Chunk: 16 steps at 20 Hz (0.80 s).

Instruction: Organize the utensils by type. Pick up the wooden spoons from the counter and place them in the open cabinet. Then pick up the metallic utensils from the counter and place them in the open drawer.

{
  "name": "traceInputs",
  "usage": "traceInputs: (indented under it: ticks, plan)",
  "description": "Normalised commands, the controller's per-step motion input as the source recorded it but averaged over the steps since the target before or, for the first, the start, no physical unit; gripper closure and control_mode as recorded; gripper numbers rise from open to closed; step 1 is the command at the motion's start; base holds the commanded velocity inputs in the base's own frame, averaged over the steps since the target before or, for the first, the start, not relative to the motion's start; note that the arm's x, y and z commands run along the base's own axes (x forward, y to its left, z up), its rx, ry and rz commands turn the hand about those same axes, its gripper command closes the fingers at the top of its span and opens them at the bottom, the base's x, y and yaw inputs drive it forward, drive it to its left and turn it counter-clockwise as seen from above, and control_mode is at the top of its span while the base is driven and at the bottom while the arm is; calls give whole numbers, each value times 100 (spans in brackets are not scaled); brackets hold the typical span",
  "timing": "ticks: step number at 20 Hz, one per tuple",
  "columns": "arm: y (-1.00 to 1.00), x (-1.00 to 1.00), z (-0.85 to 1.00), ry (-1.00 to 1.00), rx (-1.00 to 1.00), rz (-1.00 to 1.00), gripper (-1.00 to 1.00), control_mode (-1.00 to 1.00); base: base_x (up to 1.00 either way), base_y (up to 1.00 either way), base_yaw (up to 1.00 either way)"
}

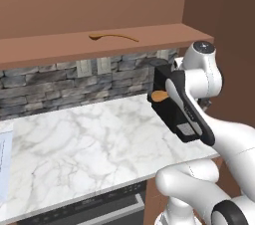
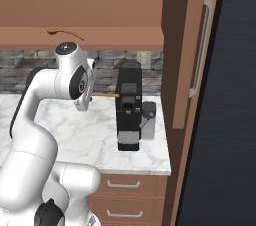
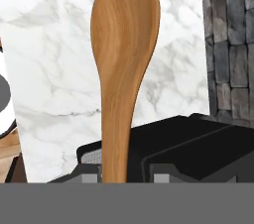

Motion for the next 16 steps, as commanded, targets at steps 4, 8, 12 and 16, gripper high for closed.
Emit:
traceInputs:
  ticks: [4, 8, 12, 16]
  plan:
    - [0, 0, 0, 0, 0, 0, 100, 100, 0, 0, 0]
    - [0, 0, 0, 0, 0, 0, 100, 100, 0, 0, 0]
    - [0, 0, 0, 0, 0, 0, 100, 100, 0, 1, 0]
    - [0, -1, 20, -30, -9, 0, 100, -100, 0, 0, 0]
